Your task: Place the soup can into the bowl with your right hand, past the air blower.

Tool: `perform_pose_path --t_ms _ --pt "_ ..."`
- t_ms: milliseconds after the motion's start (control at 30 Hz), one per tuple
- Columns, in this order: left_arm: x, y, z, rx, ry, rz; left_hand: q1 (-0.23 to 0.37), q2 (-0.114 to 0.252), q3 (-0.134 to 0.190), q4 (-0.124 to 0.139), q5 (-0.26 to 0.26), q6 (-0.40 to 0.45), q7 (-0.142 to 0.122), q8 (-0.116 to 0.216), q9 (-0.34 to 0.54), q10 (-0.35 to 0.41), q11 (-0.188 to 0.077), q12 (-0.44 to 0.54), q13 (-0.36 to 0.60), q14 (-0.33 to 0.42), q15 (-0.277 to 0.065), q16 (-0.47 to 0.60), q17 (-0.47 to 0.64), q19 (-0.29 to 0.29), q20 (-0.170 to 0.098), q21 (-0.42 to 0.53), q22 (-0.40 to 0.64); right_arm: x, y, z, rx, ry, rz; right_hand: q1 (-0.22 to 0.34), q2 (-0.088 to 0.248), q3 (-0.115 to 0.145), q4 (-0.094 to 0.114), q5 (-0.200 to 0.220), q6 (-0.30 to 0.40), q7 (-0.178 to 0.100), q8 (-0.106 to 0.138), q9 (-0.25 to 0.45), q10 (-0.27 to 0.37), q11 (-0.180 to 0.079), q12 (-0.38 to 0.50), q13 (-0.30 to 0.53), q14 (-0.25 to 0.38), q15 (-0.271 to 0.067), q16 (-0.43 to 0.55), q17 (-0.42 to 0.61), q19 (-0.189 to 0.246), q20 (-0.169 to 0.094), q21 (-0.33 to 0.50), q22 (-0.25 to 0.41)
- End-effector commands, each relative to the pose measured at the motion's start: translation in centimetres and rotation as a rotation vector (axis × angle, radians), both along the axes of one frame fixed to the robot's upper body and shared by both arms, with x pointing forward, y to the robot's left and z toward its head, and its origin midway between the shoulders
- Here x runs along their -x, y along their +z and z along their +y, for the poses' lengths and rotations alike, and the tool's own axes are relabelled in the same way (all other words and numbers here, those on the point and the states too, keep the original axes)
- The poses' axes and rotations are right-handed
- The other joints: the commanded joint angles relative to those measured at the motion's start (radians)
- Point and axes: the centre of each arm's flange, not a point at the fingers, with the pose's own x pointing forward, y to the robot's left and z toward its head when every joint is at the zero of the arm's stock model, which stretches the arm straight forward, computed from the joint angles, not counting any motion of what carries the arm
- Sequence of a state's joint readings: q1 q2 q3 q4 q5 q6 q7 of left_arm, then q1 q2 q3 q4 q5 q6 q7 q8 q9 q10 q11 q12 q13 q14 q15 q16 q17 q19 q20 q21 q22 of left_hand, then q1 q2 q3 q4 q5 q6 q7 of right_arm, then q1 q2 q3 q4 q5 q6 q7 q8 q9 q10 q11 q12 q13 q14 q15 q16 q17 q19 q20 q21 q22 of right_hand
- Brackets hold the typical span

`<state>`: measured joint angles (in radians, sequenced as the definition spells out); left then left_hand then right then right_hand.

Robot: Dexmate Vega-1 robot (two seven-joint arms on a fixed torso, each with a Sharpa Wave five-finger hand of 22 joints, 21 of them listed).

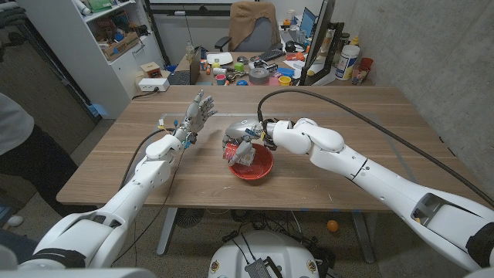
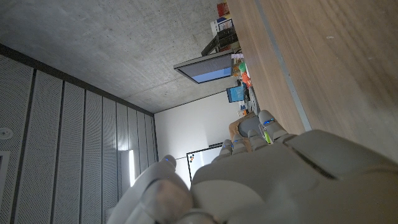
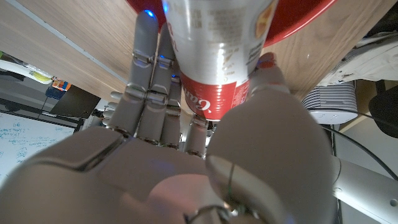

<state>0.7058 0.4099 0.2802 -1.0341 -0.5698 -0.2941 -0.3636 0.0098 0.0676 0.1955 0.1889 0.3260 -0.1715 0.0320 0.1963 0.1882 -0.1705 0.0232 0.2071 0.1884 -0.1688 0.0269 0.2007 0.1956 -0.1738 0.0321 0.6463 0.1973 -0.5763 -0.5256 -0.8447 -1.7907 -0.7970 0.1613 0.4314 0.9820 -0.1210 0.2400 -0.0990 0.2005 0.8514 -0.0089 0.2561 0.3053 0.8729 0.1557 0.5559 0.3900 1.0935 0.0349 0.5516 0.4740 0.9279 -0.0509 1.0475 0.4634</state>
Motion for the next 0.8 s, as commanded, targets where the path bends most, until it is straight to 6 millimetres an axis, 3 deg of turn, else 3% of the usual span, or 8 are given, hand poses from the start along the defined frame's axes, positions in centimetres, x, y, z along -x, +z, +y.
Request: perform_pose_path --t_ms 33,100,200,300,500,600,800 --pt "-0.10 0.19 0.00 0.000 -0.004 -0.005 -0.006 0.103 -0.006 0.001 0.005 -0.215 -0.007 0.000 0.004 -0.229 0.002 0.002 0.005 -0.174 0.007 0.003 0.003 -0.118 0.007 -0.003 0.005 -0.27 -0.20 0.08 0.026 -0.027 0.011 0.276 0.289 0.085 0.090 0.007 -0.044 -0.001 -0.023 -0.004 0.174 -0.180 -0.007 -0.004 0.229 -0.256 -0.008 -0.008 0.060 -0.173 0.023 0.013" --pt "-0.09 0.20 0.00 0.000 -0.004 -0.005 -0.006 0.103 -0.006 0.001 0.005 -0.215 -0.008 0.000 0.004 -0.229 0.001 0.003 0.005 -0.174 0.007 0.003 0.003 -0.118 0.006 -0.003 0.005 -0.28 -0.20 0.07 0.029 -0.031 0.012 0.260 0.286 0.078 0.100 0.006 -0.127 -0.009 -0.068 -0.015 0.155 -0.179 -0.018 -0.014 0.212 -0.253 -0.035 -0.033 0.038 -0.174 0.030 0.011" --pt "-0.07 0.18 0.04 0.001 -0.003 -0.005 -0.007 0.103 -0.007 0.001 0.005 -0.214 -0.008 0.000 0.004 -0.230 0.003 0.002 0.005 -0.174 0.007 0.003 0.003 -0.118 0.007 -0.003 0.005 -0.29 -0.19 0.03 0.030 -0.033 0.020 0.235 0.272 0.068 0.110 0.008 -0.241 -0.019 -0.086 -0.036 0.101 -0.176 -0.053 -0.051 0.161 -0.252 -0.110 -0.103 -0.015 -0.175 0.019 -0.010" --pt "-0.04 0.16 0.08 0.001 -0.003 -0.005 -0.007 0.103 -0.007 0.001 0.005 -0.214 -0.009 0.000 0.004 -0.230 0.003 0.002 0.005 -0.174 0.007 0.003 0.003 -0.119 0.007 -0.003 0.005 -0.31 -0.21 0.02 0.035 -0.036 0.027 0.214 0.267 0.059 0.118 0.011 -0.290 -0.021 -0.078 -0.051 0.066 -0.177 -0.075 -0.076 0.123 -0.253 -0.169 -0.157 -0.054 -0.175 -0.008 -0.055" --pt "0.06 0.20 0.20 -0.002 -0.001 -0.007 -0.007 0.103 -0.007 0.001 0.005 -0.213 -0.011 0.000 0.004 -0.230 0.002 0.002 0.005 -0.174 0.006 0.003 0.003 -0.118 0.007 -0.003 0.005 -0.38 -0.25 0.00 0.044 -0.043 0.032 0.199 0.258 0.053 0.119 0.014 -0.372 -0.029 -0.077 -0.069 -0.040 -0.177 -0.131 -0.113 0.058 -0.255 -0.251 -0.218 -0.084 -0.174 -0.044 -0.132" --pt "0.10 0.20 0.25 -0.002 0.001 -0.006 -0.007 0.103 -0.008 0.001 0.005 -0.213 -0.011 0.000 0.004 -0.230 0.003 0.002 0.005 -0.175 0.007 0.003 0.003 -0.119 0.007 -0.003 0.005 -0.44 -0.23 -0.01 0.048 -0.046 0.033 0.176 0.253 0.051 0.132 0.016 -0.436 -0.037 -0.073 -0.080 -0.150 -0.194 -0.196 -0.138 -0.023 -0.257 -0.311 -0.250 -0.127 -0.166 -0.093 -0.199" --pt "0.13 0.21 0.26 -0.003 0.001 -0.005 -0.007 0.103 -0.008 0.001 0.005 -0.213 -0.012 0.000 0.004 -0.231 0.004 0.002 0.005 -0.175 0.007 0.003 0.003 -0.118 0.007 -0.003 0.005 -0.42 -0.30 -0.12 0.051 -0.051 0.015 0.141 0.219 0.033 0.145 0.017 -0.508 -0.046 -0.070 -0.091 -0.302 -0.205 -0.285 -0.168 -0.175 -0.261 -0.370 -0.272 -0.198 -0.154 -0.158 -0.273"
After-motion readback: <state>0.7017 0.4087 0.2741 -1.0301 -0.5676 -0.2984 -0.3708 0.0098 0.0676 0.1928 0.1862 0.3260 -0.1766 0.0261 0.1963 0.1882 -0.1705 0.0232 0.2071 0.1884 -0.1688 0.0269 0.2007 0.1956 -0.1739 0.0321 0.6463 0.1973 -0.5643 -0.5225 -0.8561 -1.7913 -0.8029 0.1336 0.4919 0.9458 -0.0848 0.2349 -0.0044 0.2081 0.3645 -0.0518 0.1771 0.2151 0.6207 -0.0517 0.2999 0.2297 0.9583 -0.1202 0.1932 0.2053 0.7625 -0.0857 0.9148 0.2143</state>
